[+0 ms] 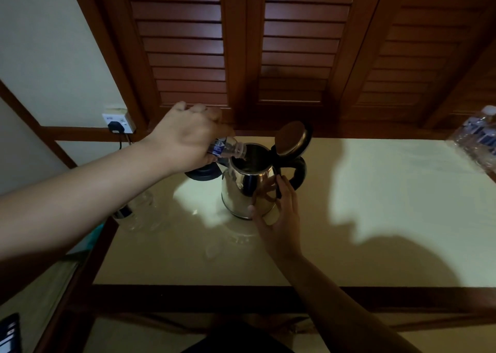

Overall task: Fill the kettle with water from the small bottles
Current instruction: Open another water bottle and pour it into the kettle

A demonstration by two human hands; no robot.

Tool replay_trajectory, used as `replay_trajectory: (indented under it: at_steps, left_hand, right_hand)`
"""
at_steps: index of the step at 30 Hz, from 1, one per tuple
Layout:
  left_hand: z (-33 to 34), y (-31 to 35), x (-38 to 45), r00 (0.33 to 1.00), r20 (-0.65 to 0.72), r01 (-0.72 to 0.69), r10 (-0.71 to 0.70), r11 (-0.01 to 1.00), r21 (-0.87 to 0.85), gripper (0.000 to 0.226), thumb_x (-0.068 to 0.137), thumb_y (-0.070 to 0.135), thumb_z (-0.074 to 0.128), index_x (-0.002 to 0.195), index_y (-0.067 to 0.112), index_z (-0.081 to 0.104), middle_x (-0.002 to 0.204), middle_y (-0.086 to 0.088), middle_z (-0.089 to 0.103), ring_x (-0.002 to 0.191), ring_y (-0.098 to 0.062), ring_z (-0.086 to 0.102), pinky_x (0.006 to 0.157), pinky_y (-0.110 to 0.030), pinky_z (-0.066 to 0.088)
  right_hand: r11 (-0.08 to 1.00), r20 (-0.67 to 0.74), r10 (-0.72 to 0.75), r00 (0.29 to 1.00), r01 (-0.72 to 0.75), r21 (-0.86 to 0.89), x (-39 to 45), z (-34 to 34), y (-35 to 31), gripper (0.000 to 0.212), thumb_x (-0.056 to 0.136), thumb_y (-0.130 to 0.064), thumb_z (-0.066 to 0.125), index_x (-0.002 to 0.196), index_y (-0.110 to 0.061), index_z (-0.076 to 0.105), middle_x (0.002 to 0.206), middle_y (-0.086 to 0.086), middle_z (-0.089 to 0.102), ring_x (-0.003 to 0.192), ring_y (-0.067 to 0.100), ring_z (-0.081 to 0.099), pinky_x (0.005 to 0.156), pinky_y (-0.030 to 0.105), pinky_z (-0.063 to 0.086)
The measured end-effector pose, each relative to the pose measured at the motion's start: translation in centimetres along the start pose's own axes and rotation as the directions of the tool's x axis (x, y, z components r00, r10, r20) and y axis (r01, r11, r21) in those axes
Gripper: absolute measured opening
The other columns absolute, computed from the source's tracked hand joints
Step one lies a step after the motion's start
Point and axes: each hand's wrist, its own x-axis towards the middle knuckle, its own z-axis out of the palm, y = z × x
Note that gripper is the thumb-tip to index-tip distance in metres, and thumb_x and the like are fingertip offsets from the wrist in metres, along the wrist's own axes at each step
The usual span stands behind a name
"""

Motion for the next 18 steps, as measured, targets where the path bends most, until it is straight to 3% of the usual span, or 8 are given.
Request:
replay_trajectory:
  at_steps: [2, 6, 10, 13, 18]
  left_hand:
    - [0.1, 0.2, 0.0, 0.998, -0.049, -0.048, 0.049, 0.999, 0.020, 0.052, 0.080, 0.038, 0.069, 0.132, 0.039, 0.062, 0.127, 0.001, 0.057, 0.115, -0.027, 0.056, 0.086, -0.039, 0.035]
    - [0.7, 0.3, 0.0, 0.985, -0.096, -0.127, 0.146, 0.975, 0.181, 0.048, 0.062, 0.026, 0.081, 0.109, 0.029, 0.076, 0.100, -0.004, 0.064, 0.085, -0.031, 0.063, 0.072, -0.038, 0.040]
    - [1.6, 0.8, 0.0, 0.956, -0.199, -0.170, 0.217, 0.958, 0.233, 0.043, 0.068, 0.015, 0.077, 0.109, 0.026, 0.076, 0.101, -0.006, 0.065, 0.085, -0.032, 0.062, 0.071, -0.040, 0.042]
    - [1.9, 1.0, -0.1, 0.948, -0.196, -0.202, 0.250, 0.950, 0.238, 0.047, 0.061, 0.014, 0.081, 0.107, 0.025, 0.078, 0.099, -0.008, 0.066, 0.083, -0.032, 0.062, 0.072, -0.040, 0.046]
    - [1.6, 1.0, -0.2, 0.973, -0.168, -0.129, 0.160, 0.974, 0.184, 0.046, 0.060, 0.016, 0.082, 0.105, 0.026, 0.076, 0.100, -0.006, 0.064, 0.086, -0.032, 0.062, 0.073, -0.045, 0.045]
  right_hand:
    - [1.000, 0.003, 0.000, 1.000, 0.000, 0.010, 0.0, 0.0, 0.0, 0.087, 0.091, -0.027, 0.084, 0.163, -0.020, 0.035, 0.168, 0.001, 0.033, 0.155, 0.019, 0.038, 0.117, 0.049, 0.047]
    - [1.000, 0.007, 0.004, 1.000, -0.004, 0.028, 0.0, -0.1, -0.1, 0.086, 0.091, -0.031, 0.082, 0.163, -0.020, 0.036, 0.168, -0.001, 0.033, 0.154, 0.019, 0.039, 0.115, 0.050, 0.049]
    - [1.000, 0.010, 0.011, 1.000, -0.011, 0.008, 0.1, -0.2, -0.2, 0.086, 0.091, -0.026, 0.084, 0.162, -0.018, 0.037, 0.167, 0.002, 0.035, 0.151, 0.010, 0.038, 0.118, 0.044, 0.047]
    - [1.000, 0.013, 0.002, 1.000, -0.002, 0.014, 0.1, -0.2, -0.2, 0.086, 0.091, -0.028, 0.083, 0.162, -0.017, 0.037, 0.167, 0.002, 0.035, 0.152, 0.013, 0.039, 0.118, 0.045, 0.047]
    - [1.000, 0.022, 0.005, 1.000, -0.006, 0.027, 0.0, -0.2, -0.1, 0.086, 0.092, -0.031, 0.081, 0.163, -0.017, 0.035, 0.168, 0.001, 0.034, 0.153, 0.016, 0.039, 0.117, 0.048, 0.048]
